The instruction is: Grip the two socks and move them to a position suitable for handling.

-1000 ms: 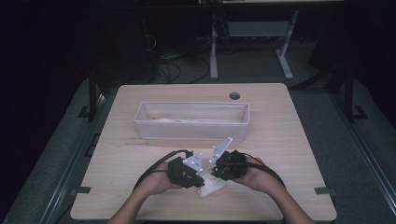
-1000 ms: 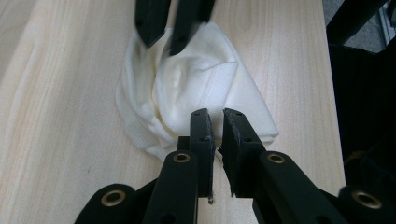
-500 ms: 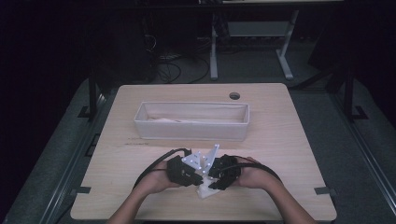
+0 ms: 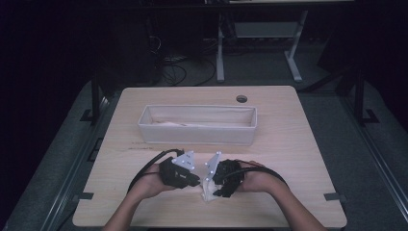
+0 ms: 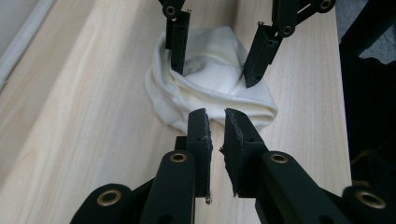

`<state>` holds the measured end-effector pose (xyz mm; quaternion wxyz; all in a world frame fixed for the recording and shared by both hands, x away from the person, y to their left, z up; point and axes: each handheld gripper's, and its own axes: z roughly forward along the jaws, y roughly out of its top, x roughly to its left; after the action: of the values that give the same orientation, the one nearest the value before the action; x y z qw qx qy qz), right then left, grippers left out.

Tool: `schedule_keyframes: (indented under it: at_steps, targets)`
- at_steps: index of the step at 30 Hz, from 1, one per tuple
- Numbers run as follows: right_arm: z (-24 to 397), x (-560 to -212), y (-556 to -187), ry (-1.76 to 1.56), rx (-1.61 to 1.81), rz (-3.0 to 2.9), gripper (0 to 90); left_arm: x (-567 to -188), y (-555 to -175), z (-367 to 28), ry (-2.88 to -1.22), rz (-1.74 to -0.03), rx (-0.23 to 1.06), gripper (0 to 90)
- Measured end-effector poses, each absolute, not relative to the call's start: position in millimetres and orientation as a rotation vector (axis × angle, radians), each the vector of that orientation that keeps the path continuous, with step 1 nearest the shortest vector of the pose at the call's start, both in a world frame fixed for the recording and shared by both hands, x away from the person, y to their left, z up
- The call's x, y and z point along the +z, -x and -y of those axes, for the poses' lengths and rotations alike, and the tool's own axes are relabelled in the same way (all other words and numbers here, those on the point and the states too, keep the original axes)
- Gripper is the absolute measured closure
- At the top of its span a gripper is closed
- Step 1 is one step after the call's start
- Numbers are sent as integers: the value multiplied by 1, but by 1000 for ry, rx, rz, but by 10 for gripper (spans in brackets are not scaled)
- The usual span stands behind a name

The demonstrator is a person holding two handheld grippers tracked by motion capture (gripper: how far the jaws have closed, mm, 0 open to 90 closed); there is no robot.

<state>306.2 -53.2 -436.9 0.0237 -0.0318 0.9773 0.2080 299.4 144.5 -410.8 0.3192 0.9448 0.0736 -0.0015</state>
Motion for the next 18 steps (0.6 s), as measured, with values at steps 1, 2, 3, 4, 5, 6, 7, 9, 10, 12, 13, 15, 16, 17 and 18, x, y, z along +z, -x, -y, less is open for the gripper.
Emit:
schedule_keyframes:
  at_steps: [1,2,3,4,5,6,7,9,10,12,13,15,16,17,18]
  targets:
    - [53,-438,-308,86,648,-3033,414,-410,-299,-147,-2480,-204,-1,805]
    - [53,-438,-309,68,640,-3042,425,-410,-299,-149,-2481,-202,0,805]
    - [53,-438,-309,72,644,-3039,436,-410,-299,-151,-2479,-209,4,800]
    - [52,-439,-310,58,634,-3046,440,-410,-298,-154,-2476,-217,9,800]
    - [50,-438,-311,40,611,-3059,447,-410,-298,-156,-2476,-219,11,800]
    - [48,-438,-311,30,585,-3068,454,-410,-297,-159,-2473,-225,14,799]
    - [46,-437,-312,14,560,-3078,463,-410,-297,-160,-2473,-229,18,794]
    - [43,-436,-313,-17,534,-3091,481,-410,-296,-165,-2463,-245,21,792]
    - [42,-436,-314,-30,532,-3095,491,-410,-296,-167,-2465,-246,25,788]
    - [42,-436,-315,-72,536,-3104,513,-410,-295,-172,-2458,-259,33,785]
    - [42,-436,-316,-83,541,-3103,527,-410,-295,-174,-2456,-265,36,783]
    - [41,-436,-316,-113,539,-3098,549,-411,-295,-178,-2449,-277,39,780]
    - [41,-436,-317,-118,541,-3096,562,-412,-295,-180,-2446,-283,44,777]
    - [41,-436,-317,-137,538,-3093,582,-412,-295,-181,-2446,-286,47,774]
    - [41,-436,-317,-156,534,-3093,601,-412,-294,-183,-2442,-291,50,774]
